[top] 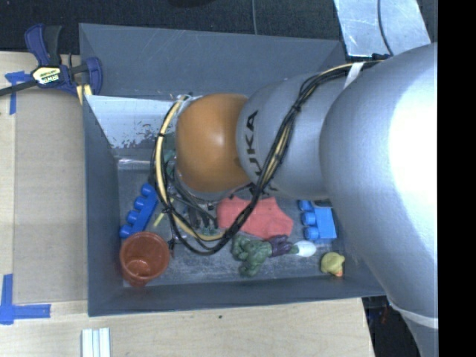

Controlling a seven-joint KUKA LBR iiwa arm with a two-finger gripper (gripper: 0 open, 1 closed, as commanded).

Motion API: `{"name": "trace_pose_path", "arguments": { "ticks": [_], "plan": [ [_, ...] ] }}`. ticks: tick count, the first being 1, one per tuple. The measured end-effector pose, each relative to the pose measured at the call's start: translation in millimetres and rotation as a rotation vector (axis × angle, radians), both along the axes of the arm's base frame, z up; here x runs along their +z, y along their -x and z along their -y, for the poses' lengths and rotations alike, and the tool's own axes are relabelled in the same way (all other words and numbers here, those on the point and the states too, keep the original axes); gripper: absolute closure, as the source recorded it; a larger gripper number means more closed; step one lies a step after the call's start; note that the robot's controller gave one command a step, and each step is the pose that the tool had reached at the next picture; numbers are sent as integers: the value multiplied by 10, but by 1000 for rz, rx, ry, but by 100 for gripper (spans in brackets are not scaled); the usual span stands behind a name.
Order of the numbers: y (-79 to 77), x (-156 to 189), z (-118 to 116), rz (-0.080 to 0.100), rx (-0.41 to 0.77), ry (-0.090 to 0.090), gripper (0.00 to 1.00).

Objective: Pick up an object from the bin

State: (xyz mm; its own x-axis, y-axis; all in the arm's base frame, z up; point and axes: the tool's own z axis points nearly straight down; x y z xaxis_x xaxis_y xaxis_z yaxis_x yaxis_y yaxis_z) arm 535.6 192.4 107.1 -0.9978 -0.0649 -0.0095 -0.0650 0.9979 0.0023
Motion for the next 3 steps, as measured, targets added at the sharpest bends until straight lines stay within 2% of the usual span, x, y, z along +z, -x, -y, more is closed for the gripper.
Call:
{"name": "trace_pose_path", "arguments": {
  "ticks": [1,2,3],
  "plan": [
    [-123,-19,452,-3,-27,1,0],
    [-426,-37,31,4,267,3,0],
    [-442,-284,-141,7,276,2,0]
  ]
}}
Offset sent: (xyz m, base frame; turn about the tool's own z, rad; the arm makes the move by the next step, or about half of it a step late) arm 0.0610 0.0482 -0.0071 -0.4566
